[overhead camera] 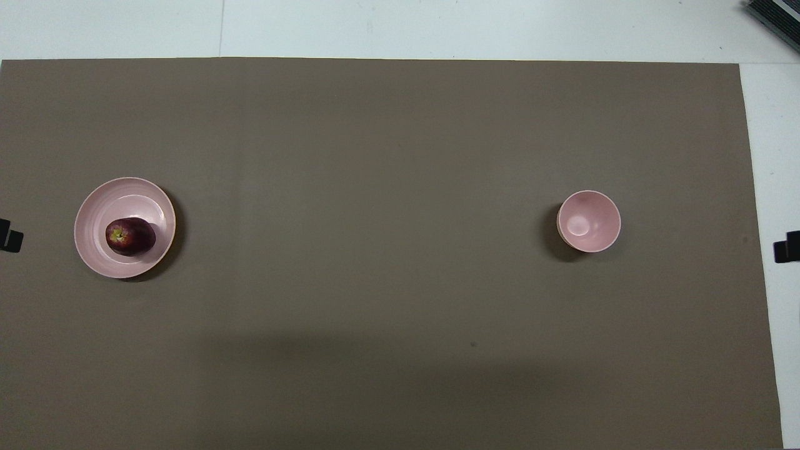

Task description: Move apple from plate to bowl

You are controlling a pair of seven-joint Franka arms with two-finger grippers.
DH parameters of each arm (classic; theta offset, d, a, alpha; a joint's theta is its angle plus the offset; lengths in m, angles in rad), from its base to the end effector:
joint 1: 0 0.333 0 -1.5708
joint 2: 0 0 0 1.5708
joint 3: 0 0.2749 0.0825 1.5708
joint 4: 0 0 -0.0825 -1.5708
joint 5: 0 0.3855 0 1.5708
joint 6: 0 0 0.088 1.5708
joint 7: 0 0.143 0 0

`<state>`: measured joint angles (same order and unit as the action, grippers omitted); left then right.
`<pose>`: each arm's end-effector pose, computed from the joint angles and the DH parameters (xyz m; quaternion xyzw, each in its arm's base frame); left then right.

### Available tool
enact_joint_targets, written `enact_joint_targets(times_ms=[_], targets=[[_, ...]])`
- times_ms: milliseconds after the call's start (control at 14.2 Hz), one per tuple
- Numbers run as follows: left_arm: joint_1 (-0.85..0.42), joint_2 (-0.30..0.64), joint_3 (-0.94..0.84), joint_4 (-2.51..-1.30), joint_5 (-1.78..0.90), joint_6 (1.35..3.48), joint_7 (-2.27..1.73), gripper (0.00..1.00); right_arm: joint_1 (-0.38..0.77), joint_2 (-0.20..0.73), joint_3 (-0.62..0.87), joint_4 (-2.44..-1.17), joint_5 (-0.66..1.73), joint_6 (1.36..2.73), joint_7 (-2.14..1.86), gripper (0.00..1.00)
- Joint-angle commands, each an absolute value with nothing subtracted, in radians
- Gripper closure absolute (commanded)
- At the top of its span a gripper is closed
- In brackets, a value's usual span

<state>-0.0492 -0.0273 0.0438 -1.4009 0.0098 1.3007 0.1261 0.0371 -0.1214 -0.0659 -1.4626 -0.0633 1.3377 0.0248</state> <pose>0.5142 -0.0009 0.6174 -0.9972 0.0646 0.0366 0.0020 0.4922 -0.0265 0.6407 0.9991 -0.0338 -0.0020 0.0268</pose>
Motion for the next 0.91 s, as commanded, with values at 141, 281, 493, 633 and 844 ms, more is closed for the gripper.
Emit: enact_joint_targets(times_ms=[141,281,493,633,844], targets=[[-0.069,-0.057,0.052,-1.434,0.031,1.308,0.127,0.0,0.032,-0.143,-0.069,-1.486,-0.049,1.35,-0.002,0.0],[-0.071,-0.057,0.049,-1.434,0.029,1.31,0.121,0.0,0.032,-0.143,-0.069,-1.486,-0.049,1.35,-0.002,0.0],[-0.069,-0.057,0.049,-1.436,0.029,1.308,0.121,0.0,0.032,-0.143,-0.069,-1.486,-0.049,1.35,-0.002,0.0],[-0.064,-0.058,0.049,-1.439,0.029,1.313,0.121,0.0,0.032,-0.143,-0.069,-1.486,-0.049,1.35,-0.002,0.0],[-0.064,-0.057,0.049,-1.434,0.029,1.313,0.126,0.0,0.032,-0.143,-0.069,-1.486,-0.049,1.35,-0.002,0.0]])
